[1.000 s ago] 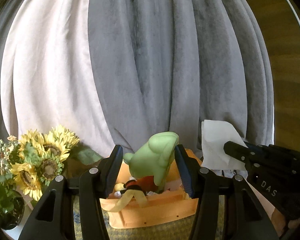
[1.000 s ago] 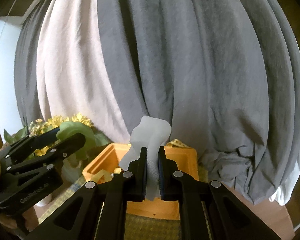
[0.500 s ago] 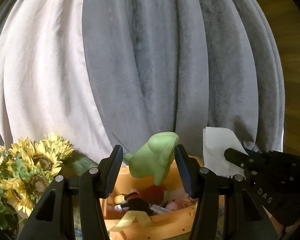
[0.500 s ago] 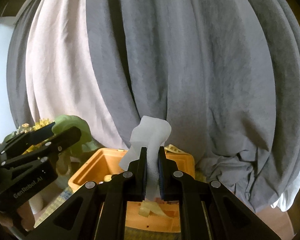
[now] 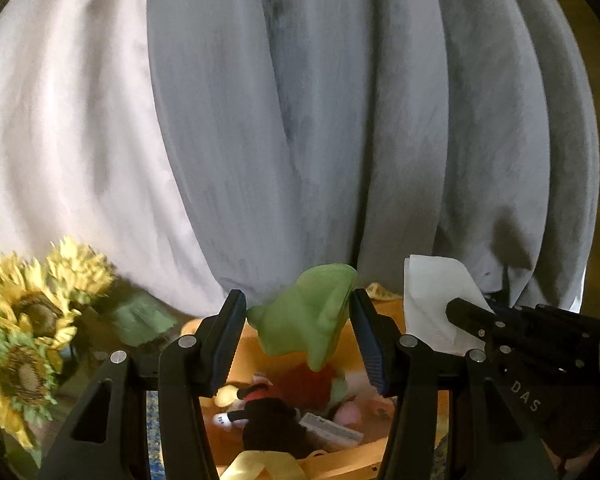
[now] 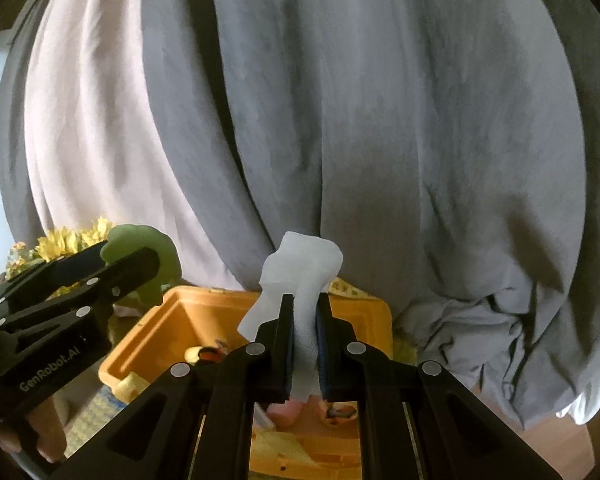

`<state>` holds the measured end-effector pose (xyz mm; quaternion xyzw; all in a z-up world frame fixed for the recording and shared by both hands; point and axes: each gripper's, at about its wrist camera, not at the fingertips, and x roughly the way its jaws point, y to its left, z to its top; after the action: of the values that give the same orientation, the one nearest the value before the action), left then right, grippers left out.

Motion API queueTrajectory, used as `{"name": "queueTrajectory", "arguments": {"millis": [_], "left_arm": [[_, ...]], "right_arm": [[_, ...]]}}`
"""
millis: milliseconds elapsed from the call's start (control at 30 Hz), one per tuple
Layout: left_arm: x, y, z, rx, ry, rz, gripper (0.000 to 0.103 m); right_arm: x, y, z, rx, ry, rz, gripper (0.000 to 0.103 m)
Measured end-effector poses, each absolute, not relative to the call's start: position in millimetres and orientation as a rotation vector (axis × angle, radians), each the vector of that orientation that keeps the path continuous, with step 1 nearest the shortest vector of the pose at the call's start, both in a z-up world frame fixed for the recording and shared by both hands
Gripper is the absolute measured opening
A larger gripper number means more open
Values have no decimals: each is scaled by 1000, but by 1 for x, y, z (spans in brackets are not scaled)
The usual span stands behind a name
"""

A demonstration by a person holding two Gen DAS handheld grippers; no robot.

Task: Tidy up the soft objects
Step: 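Open both tools to drop the green plush and white cloth into the crate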

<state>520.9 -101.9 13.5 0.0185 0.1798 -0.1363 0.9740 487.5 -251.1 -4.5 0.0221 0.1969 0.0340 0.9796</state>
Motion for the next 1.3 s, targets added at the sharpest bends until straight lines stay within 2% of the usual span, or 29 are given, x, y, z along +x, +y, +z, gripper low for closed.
{"name": "queueTrajectory", "arguments": {"millis": [400, 667, 733, 800, 867, 1100, 1200, 1267, 1300], "left_arm": [[558, -122, -32, 95, 509, -289, 53], [573, -128, -54, 103, 623, -304, 56], [574, -128, -55, 111, 631, -290, 65], [573, -128, -56, 114, 635, -294, 70], [571, -126, -54, 120, 629, -282, 70], [555, -116, -43, 132, 589, -218, 76], [541, -110, -34, 132, 560, -180, 81], [529, -105, -26, 125, 544, -159, 81], [522, -102, -22, 121, 536, -149, 81]], "right_arm": [[530, -263, -51, 95, 582, 70, 11], [539, -262, -64, 76, 628, 71, 11], [541, -263, -65, 74, 642, 71, 17], [541, -263, -67, 73, 649, 65, 22], [542, -263, -69, 77, 662, 69, 29], [532, -264, -67, 79, 651, 50, 36], [522, -263, -62, 79, 634, 44, 46], [513, -262, -56, 81, 616, 41, 48], [507, -261, -52, 82, 608, 37, 52]]}}
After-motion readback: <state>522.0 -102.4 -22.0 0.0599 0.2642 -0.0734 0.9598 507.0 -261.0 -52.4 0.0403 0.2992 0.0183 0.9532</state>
